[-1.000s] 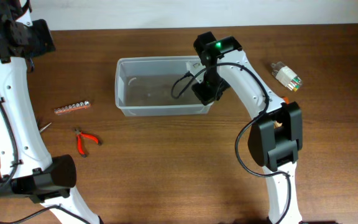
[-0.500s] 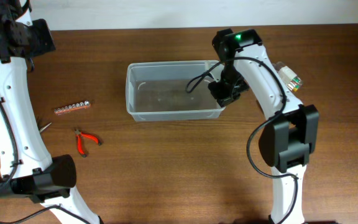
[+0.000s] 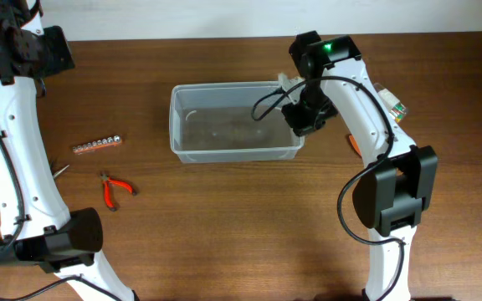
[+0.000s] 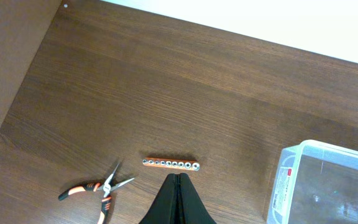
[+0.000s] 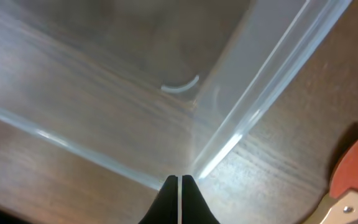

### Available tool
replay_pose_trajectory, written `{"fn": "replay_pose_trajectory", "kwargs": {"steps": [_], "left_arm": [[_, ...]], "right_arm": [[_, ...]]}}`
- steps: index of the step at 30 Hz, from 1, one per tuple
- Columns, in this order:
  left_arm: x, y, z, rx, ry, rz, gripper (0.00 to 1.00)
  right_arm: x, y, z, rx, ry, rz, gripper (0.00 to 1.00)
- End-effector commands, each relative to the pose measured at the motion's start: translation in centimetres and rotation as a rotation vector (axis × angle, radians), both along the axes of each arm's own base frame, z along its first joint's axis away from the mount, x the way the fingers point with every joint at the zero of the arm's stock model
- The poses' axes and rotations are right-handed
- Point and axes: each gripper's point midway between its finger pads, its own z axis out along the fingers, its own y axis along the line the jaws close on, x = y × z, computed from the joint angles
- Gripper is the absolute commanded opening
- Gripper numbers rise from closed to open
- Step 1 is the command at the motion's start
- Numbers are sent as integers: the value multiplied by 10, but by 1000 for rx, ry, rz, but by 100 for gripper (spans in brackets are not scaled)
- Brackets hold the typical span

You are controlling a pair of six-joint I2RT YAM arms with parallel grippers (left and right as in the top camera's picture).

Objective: Pack container

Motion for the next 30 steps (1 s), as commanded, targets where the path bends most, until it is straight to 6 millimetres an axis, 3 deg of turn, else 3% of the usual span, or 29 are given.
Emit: {"fn": "replay_pose_trajectory", "kwargs": {"steps": [1, 5, 6, 8, 10, 12, 13, 15, 17, 18, 21, 30], "left_arm": [[-7, 3, 14, 15, -30, 9, 2], [-2, -16, 13, -14, -31, -90, 2], [-1, -27, 12, -16, -24, -145, 2], [-3, -41, 9, -7, -2, -198, 2], [-7, -63, 6, 9, 28, -275, 2], [-15, -76, 4, 13, 58, -307, 2], [-25, -84, 3, 9, 88, -326, 2], [-39, -92, 1, 2, 124, -346, 2], [-47, -104, 4, -22, 126, -380, 2], [-47, -109, 5, -39, 120, -395, 2], [-48, -116, 4, -65, 122, -418, 2], [-62, -129, -32, -132, 256, -421, 2]], "right_arm": [[16, -1, 41, 28, -150, -43, 4], [35, -20, 118, 35, -409, -155, 4], [34, -35, 151, 26, -503, -211, 4], [26, -50, 178, 26, -566, -248, 5], [-3, -81, 209, 26, -599, -336, 42], [-23, -100, 221, 19, -596, -400, 53], [-43, -119, 231, 6, -595, -449, 73], [-67, -141, 239, -15, -587, -508, 99], [-93, -161, 236, -43, -526, -565, 99], [-96, -167, 234, -51, -512, -569, 99], [-96, -177, 230, -68, -500, -567, 99], [-92, -200, 231, -100, -521, -579, 98]]}}
